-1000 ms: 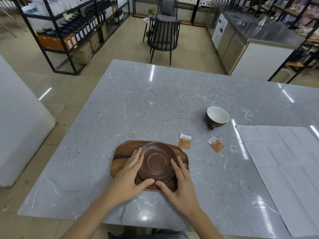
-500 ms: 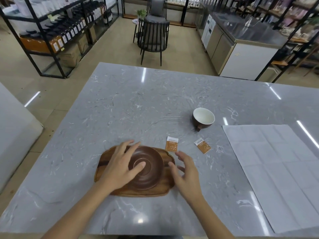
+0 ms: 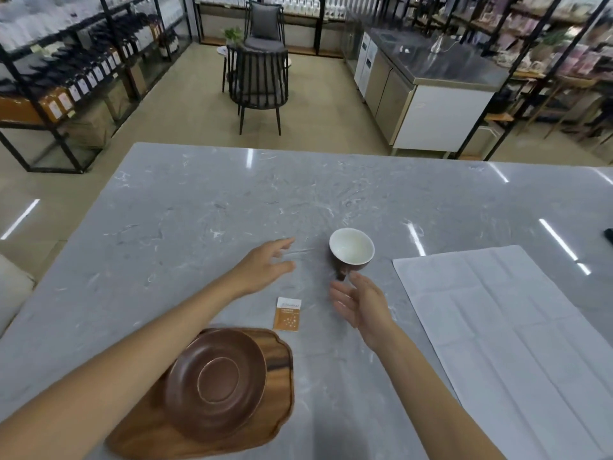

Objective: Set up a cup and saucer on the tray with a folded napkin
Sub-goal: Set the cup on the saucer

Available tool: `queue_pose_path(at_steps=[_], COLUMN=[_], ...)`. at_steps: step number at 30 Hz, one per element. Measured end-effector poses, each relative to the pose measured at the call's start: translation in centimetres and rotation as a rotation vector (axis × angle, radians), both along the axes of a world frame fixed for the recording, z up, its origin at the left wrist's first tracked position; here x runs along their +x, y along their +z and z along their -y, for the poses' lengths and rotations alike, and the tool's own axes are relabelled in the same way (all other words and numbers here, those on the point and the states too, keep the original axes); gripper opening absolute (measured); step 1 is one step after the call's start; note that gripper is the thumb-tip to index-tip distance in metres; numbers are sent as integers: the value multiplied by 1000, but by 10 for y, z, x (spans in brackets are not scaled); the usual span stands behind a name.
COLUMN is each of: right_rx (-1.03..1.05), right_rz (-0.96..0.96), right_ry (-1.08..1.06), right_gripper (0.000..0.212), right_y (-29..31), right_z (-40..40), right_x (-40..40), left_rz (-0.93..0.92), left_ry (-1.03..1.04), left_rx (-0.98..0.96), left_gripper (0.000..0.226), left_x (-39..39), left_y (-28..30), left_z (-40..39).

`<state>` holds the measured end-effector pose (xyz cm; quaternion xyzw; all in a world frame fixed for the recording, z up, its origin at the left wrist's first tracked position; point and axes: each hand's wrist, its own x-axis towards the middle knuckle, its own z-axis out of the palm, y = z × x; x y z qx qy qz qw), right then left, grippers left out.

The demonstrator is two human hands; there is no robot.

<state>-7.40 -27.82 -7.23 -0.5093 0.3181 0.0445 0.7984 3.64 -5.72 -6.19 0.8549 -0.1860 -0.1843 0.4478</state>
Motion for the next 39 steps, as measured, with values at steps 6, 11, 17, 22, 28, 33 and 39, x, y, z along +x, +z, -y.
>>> queue_pose_path(at_steps=[6,11,17,22,28,33,39], right_rx=[200,187,225,200,197,207,180], right_rz=[-99,-108,-77,-29,14,37,86], right_ry=[39,156,183,161,139,155,194], right_gripper=[35,31,30,28,27,26,27], right_y=[-7,-12,-22,-30,-34,-27,-10], right_z=[13,19,25,27,26,22,9], right_x=[26,33,39,43,41,33,19], left_rz=[-212,-237,-202,-182,-199,-200,-173], left_ry=[-57,-170,-237,-238,-214,-182,-141], left_rx=[-105,-108,-112,-139,-199,-263,-312], left_gripper=[70,81,87,89,90,81,74], left_x=[40,55,72,79,74,63,45], left_y=[-5,-16,-32,-41,-42,-38,-21], left_z=[51,81,99,99,99,93,75])
